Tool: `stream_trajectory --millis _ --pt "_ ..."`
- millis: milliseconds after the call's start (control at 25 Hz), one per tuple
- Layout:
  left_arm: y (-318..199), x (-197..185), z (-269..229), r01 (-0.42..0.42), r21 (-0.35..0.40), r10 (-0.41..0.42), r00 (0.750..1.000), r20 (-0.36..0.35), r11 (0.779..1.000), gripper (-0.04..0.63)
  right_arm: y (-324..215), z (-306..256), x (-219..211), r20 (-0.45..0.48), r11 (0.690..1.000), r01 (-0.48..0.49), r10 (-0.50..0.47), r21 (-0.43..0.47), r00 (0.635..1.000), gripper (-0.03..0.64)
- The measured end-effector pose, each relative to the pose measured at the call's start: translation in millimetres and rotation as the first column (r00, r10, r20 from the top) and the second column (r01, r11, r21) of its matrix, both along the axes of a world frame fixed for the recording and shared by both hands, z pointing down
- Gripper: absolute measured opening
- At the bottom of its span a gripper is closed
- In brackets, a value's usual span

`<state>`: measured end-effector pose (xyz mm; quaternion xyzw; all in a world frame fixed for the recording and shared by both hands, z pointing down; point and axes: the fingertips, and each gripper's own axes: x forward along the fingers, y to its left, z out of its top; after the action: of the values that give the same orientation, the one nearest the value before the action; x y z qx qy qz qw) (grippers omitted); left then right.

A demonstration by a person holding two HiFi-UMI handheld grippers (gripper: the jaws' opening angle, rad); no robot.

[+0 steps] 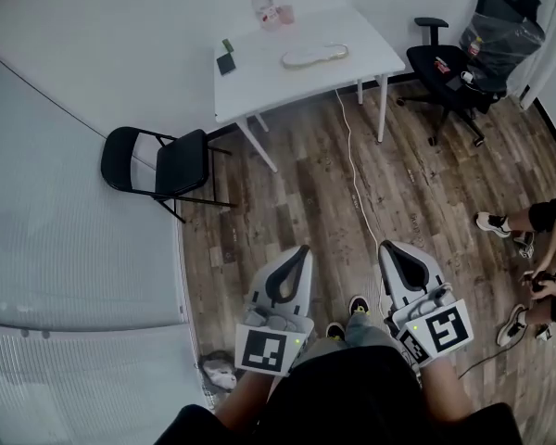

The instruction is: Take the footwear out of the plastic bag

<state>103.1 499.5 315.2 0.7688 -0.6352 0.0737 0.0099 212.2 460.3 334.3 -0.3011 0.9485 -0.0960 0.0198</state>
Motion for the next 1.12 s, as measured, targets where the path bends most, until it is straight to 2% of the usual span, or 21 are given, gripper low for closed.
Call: stream_trajectory --millis 160,480,760,920,1120 --pt "-24 1 1 -0.011 -0.005 0.011 1.0 -0.009 1.0 0.02 -28 12 6 0.005 1.0 0.001 -0.001 -0.029 1.0 0.017" --pt "-56 -4 -5 0.002 -0.015 -0.002 1.0 0.027 1.0 0.02 -63 16 3 0.048 0.998 0.005 -0.002 -0.061 0.999 0.017" --pt "-84 -12 4 -0.034 -0.018 0.034 0.999 0.003 0.999 0.02 -86 19 -10 0.023 0.998 -0.011 0.012 -0.06 1.0 0.017" --pt "-107 -36 7 -0.044 -0.006 0.044 0.999 -0.014 0.999 0.02 -107 20 -35 -0.011 0.999 -0.011 0.01 -0.049 1.0 0.017" --pt "-140 -90 4 -0.023 0.022 0.024 0.999 -0.043 0.999 0.02 -140 14 -85 -0.063 1.0 0.008 -0.009 -0.018 0.998 0.017"
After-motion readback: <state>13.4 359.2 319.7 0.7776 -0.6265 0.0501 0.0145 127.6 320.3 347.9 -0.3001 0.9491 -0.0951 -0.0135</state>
